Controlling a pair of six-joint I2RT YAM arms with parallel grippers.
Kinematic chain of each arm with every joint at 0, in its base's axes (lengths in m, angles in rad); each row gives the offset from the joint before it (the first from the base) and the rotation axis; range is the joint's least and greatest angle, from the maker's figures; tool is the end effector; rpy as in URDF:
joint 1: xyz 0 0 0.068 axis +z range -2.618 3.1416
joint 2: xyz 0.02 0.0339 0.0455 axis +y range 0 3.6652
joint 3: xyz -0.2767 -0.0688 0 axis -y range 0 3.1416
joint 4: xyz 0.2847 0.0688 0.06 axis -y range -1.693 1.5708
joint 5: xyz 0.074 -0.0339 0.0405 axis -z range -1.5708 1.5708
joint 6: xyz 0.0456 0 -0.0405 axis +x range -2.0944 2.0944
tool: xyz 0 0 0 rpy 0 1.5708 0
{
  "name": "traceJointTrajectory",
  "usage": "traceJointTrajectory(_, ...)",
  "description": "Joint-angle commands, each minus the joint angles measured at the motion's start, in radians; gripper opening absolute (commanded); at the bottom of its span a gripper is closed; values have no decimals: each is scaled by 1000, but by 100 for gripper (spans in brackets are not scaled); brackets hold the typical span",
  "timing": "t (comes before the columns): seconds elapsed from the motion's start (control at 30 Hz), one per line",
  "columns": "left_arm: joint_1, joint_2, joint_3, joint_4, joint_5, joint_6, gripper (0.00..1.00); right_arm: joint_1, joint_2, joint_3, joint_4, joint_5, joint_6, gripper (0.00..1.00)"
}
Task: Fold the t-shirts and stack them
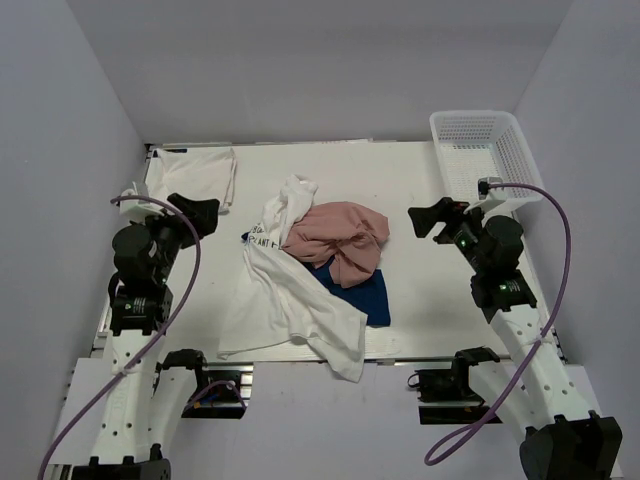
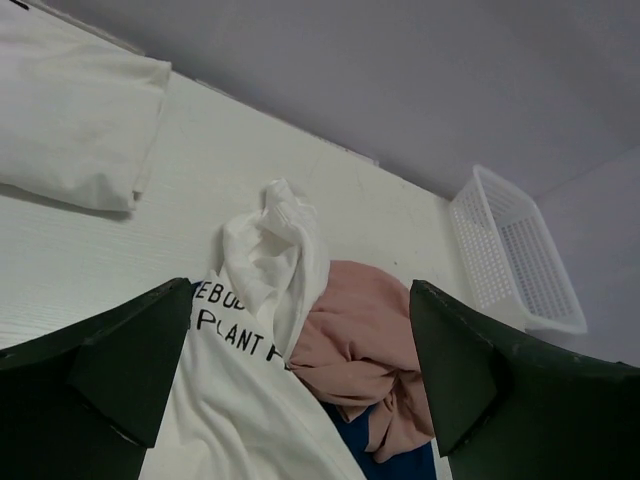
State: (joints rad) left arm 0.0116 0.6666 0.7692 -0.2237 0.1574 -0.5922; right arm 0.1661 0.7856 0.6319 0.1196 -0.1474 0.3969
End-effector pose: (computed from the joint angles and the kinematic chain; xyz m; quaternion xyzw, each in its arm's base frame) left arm 0.1978 -0.0049 0.3591 -0.1721 0.7280 -0.2456 0.6165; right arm 0.2296 0.0453 0.3208 0.0317 0.7182 0.2434 0.6511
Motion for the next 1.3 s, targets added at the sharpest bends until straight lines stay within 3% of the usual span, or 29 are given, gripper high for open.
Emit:
traceJointTrajectory(0.0, 4, -36, 31, -94, -67, -21, 99, 1, -20, 25, -3, -86, 38, 90)
traceJointTrajectory(0.17, 4, -35, 21, -141, -133, -40, 99, -2, -92, -70, 57, 38, 37, 90)
traceJointTrajectory(0.27, 4, -25, 21, -141, -86, -40, 99, 4, -86, -51, 54, 11, -24, 90)
traceJointTrajectory(0.3, 4, -25, 21, -103, -70, -40, 99, 6, -36, -34, -9, 3, -26, 90)
traceJointTrajectory(0.5, 4, 8, -24, -97, -79, -74, 99, 77, 245, 84, -26, -210, -38, 90)
traceJointTrajectory(0.93, 4, 106, 10, -131, -38, -64, 99, 404, 705, 249, 14, 80, -263, 90)
traceJointTrajectory(1.1, 4, 106, 10, -131, -50, -64, 99, 452, 825, 270, 104, 127, -279, 90)
traceJointTrajectory(1.13, 4, 106, 10, -140, -59, -64, 99, 464, 840, 307, 107, 144, -279, 84)
traceJointTrajectory(1.2, 4, 106, 10, -149, -71, -64, 99, 475, 871, 340, 77, 197, -283, 56)
traceJointTrajectory(1.23, 4, 106, 19, -149, -81, -64, 99, 481, 868, 366, 68, 222, -282, 35)
traceJointTrajectory(1.27, 4, 106, 19, -158, -81, -64, 99, 490, 851, 382, 66, 239, -282, 28)
